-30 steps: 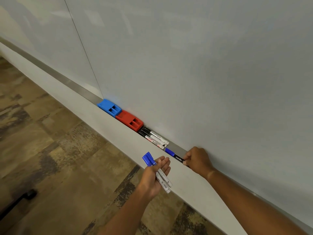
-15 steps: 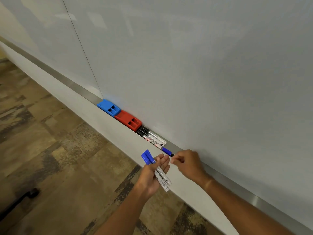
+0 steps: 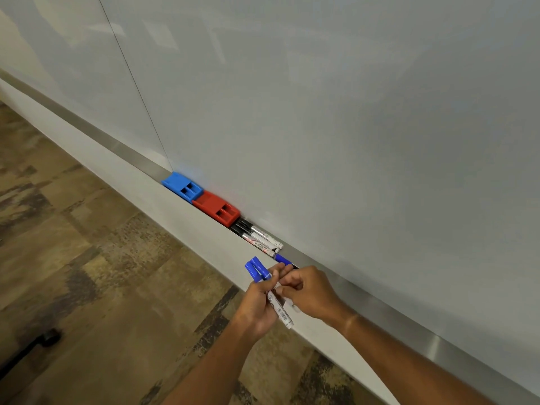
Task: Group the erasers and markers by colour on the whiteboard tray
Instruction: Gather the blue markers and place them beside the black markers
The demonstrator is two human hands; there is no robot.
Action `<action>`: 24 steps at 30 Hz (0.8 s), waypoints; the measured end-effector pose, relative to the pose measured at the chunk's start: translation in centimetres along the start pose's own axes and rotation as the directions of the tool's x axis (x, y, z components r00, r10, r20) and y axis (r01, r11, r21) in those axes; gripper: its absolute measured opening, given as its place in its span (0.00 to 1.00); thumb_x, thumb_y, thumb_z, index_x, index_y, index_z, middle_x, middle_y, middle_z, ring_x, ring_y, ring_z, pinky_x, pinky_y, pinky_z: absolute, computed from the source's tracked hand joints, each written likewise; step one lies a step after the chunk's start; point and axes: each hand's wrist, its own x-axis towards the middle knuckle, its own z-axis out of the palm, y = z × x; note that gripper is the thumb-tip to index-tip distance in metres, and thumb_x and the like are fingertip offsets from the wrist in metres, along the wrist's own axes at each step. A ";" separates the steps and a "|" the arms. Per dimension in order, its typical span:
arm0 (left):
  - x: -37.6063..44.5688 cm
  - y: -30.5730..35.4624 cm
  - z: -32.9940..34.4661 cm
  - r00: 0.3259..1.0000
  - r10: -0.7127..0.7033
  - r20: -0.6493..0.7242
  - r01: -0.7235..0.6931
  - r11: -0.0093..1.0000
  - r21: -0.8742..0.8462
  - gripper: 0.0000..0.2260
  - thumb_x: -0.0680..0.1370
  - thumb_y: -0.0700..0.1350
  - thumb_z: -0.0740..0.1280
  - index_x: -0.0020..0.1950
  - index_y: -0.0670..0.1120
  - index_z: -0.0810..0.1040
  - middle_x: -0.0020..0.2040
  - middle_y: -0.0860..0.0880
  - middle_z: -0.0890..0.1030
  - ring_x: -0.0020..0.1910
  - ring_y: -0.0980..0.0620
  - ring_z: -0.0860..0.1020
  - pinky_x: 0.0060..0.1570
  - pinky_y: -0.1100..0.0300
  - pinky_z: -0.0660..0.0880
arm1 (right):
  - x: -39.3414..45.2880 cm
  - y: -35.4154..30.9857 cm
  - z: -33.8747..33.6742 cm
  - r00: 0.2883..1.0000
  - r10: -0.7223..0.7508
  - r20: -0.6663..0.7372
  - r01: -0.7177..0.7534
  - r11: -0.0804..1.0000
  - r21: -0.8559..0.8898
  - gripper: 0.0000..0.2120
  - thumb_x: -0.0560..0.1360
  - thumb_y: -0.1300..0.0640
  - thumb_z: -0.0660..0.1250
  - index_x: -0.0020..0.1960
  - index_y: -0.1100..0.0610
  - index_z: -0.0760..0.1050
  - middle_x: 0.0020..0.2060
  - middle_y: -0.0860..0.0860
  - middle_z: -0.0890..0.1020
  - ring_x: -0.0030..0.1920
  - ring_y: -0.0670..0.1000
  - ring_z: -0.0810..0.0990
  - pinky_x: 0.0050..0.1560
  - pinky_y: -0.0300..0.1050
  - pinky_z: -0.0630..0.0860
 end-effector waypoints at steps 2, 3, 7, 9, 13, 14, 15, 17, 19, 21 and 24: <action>0.2 0.1 -0.3 1.000 -0.001 -0.015 0.001 1.000 -0.011 0.14 0.75 0.37 0.64 0.59 0.36 0.77 0.58 0.36 0.81 0.52 0.44 0.83 0.48 0.55 0.80 | 0.5 -0.1 -0.9 0.993 -0.044 -0.111 0.024 0.984 -0.177 0.08 0.71 0.53 0.74 0.50 0.52 0.83 0.40 0.46 0.86 0.37 0.38 0.82 0.42 0.31 0.79; 0.3 0.1 -0.5 1.000 0.002 -0.030 -0.003 1.000 -0.005 0.12 0.77 0.37 0.63 0.59 0.36 0.77 0.58 0.37 0.82 0.53 0.44 0.83 0.53 0.54 0.78 | 0.8 -0.2 -1.5 0.982 -0.062 -0.176 0.012 0.961 -0.275 0.08 0.71 0.52 0.74 0.50 0.51 0.83 0.40 0.46 0.86 0.36 0.40 0.82 0.39 0.31 0.78; 0.4 0.4 -1.2 0.998 0.016 -0.058 -0.013 0.999 0.048 0.13 0.81 0.38 0.58 0.63 0.37 0.75 0.60 0.40 0.82 0.61 0.46 0.80 0.64 0.53 0.71 | 1.8 0.2 -3.5 0.959 -0.113 -0.258 -0.053 0.826 -0.560 0.08 0.74 0.51 0.70 0.47 0.55 0.82 0.42 0.51 0.86 0.41 0.51 0.83 0.36 0.39 0.77; 0.3 0.5 -1.4 0.998 0.016 -0.068 -0.012 0.998 0.059 0.13 0.80 0.37 0.59 0.63 0.37 0.75 0.60 0.40 0.82 0.61 0.46 0.79 0.66 0.52 0.70 | 2.0 0.3 -3.7 0.961 -0.089 -0.260 -0.101 0.767 -0.633 0.08 0.74 0.52 0.69 0.47 0.55 0.81 0.43 0.53 0.85 0.41 0.53 0.83 0.35 0.40 0.75; 0.3 0.8 -1.7 0.996 0.018 -0.083 -0.011 0.997 0.080 0.13 0.81 0.37 0.59 0.63 0.38 0.76 0.59 0.41 0.82 0.59 0.47 0.81 0.66 0.53 0.70 | 2.2 0.6 -3.4 0.978 -0.019 -0.206 -0.130 0.719 -0.683 0.12 0.74 0.51 0.70 0.53 0.56 0.78 0.51 0.54 0.83 0.49 0.53 0.83 0.43 0.43 0.79; 0.3 0.8 -1.8 0.996 0.017 -0.086 -0.010 0.997 0.081 0.13 0.81 0.38 0.59 0.63 0.38 0.76 0.59 0.41 0.82 0.59 0.47 0.81 0.66 0.52 0.70 | 2.2 0.6 -3.3 0.982 0.001 -0.187 -0.133 0.704 -0.698 0.13 0.74 0.50 0.70 0.54 0.57 0.77 0.52 0.54 0.83 0.51 0.54 0.82 0.45 0.44 0.79; 0.3 0.8 -1.8 0.996 0.016 -0.088 -0.009 0.997 0.081 0.13 0.81 0.38 0.58 0.63 0.38 0.76 0.59 0.41 0.82 0.59 0.47 0.81 0.66 0.52 0.71 | 2.3 0.5 -3.3 0.984 0.018 -0.176 -0.140 0.685 -0.715 0.13 0.74 0.50 0.70 0.55 0.57 0.76 0.53 0.55 0.82 0.52 0.54 0.82 0.46 0.44 0.79; 0.3 1.0 -1.9 0.996 0.015 -0.093 -0.007 0.997 0.080 0.12 0.81 0.38 0.58 0.63 0.38 0.76 0.59 0.41 0.82 0.59 0.47 0.81 0.63 0.53 0.73 | 2.4 0.5 -3.3 0.984 0.040 -0.175 -0.158 0.654 -0.740 0.13 0.74 0.51 0.71 0.54 0.57 0.76 0.53 0.55 0.82 0.52 0.54 0.82 0.46 0.44 0.78; 0.3 1.0 -1.9 0.995 0.015 -0.096 -0.007 0.996 0.084 0.12 0.82 0.37 0.58 0.63 0.38 0.76 0.59 0.41 0.82 0.58 0.47 0.81 0.61 0.54 0.73 | 2.4 0.6 -3.2 0.982 0.055 -0.179 -0.171 0.649 -0.741 0.15 0.73 0.50 0.71 0.54 0.57 0.76 0.53 0.55 0.82 0.52 0.54 0.82 0.46 0.44 0.78; 0.3 1.1 -1.9 0.995 0.016 -0.098 -0.007 0.996 0.087 0.12 0.82 0.37 0.58 0.62 0.38 0.76 0.59 0.41 0.82 0.58 0.47 0.81 0.63 0.53 0.72 | 2.4 0.6 -3.1 0.981 0.066 -0.185 -0.182 0.653 -0.735 0.16 0.73 0.49 0.72 0.55 0.57 0.76 0.53 0.55 0.82 0.53 0.54 0.82 0.47 0.45 0.78; 0.3 1.2 -1.8 0.995 0.011 -0.100 -0.002 0.996 0.086 0.13 0.82 0.38 0.57 0.63 0.38 0.76 0.59 0.41 0.82 0.59 0.47 0.81 0.62 0.54 0.73 | 2.4 0.7 -2.9 0.976 0.065 -0.208 -0.199 0.659 -0.726 0.15 0.74 0.50 0.70 0.56 0.57 0.76 0.53 0.55 0.82 0.53 0.55 0.81 0.46 0.45 0.77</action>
